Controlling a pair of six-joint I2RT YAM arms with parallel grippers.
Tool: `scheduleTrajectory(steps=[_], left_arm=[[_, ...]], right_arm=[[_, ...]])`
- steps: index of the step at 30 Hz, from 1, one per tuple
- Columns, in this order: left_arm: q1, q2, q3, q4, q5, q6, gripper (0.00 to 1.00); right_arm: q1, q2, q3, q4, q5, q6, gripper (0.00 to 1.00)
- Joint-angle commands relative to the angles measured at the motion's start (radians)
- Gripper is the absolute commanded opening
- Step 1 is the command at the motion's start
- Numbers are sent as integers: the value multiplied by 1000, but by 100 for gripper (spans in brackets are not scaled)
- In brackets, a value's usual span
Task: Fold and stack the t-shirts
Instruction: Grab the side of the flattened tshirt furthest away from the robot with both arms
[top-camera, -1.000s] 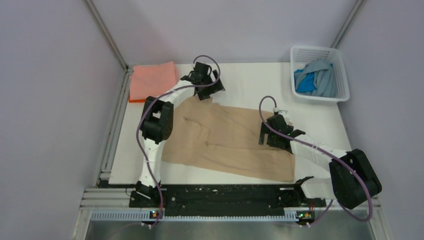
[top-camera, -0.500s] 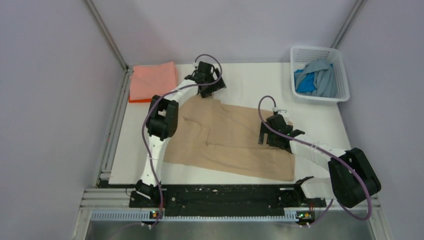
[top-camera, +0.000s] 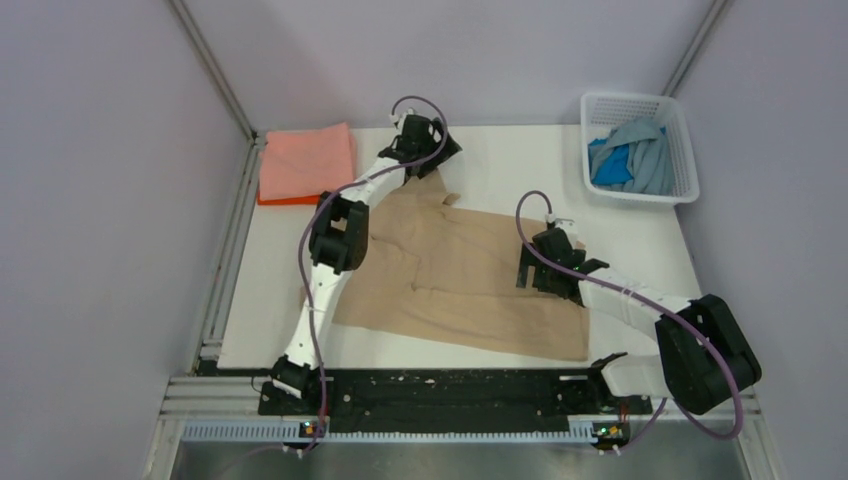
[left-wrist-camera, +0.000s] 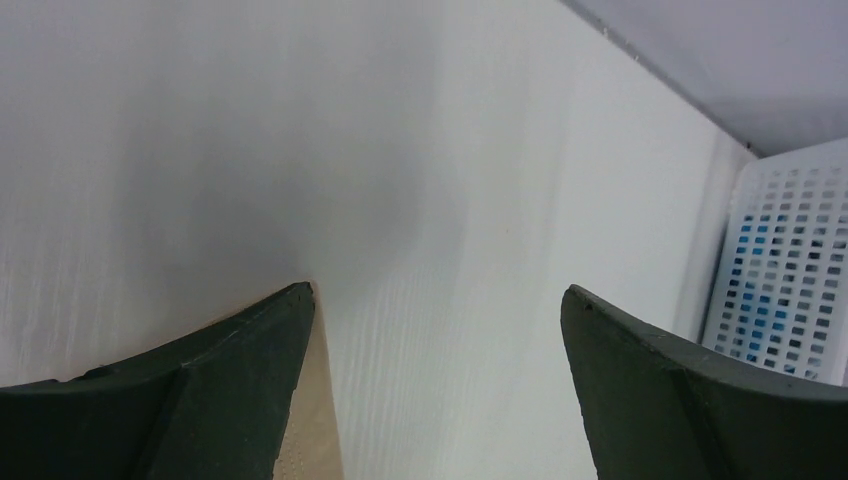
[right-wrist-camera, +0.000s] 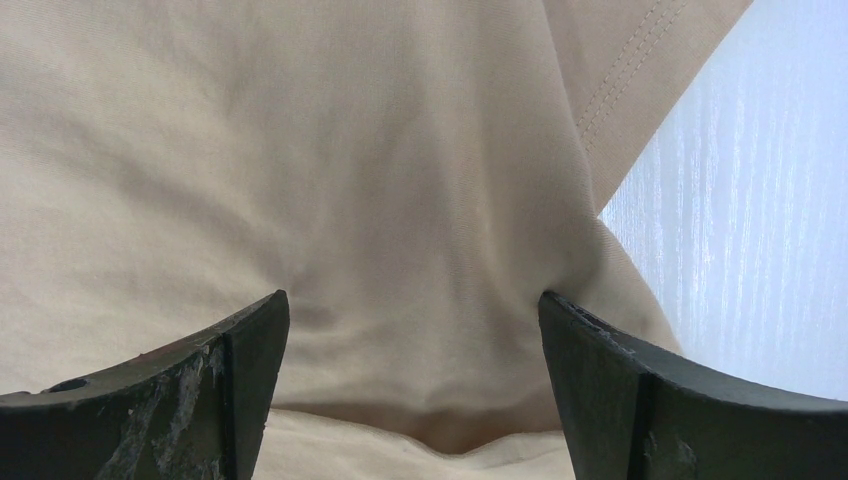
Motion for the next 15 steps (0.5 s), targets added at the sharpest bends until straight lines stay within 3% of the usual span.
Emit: scheduleTrajectory(steps=[1,11,15], left_arm=[[11,92,43,12,-121,-91,99],[134,75,40,-54,-235,-282,99],[184,39,8,-47,-254,-294,99]], right_arm=[[-8,29,-8,13,-41,11,93],[-6,26,1,-11,-4,30,93],[-8,32,9,-15,15,34,94]])
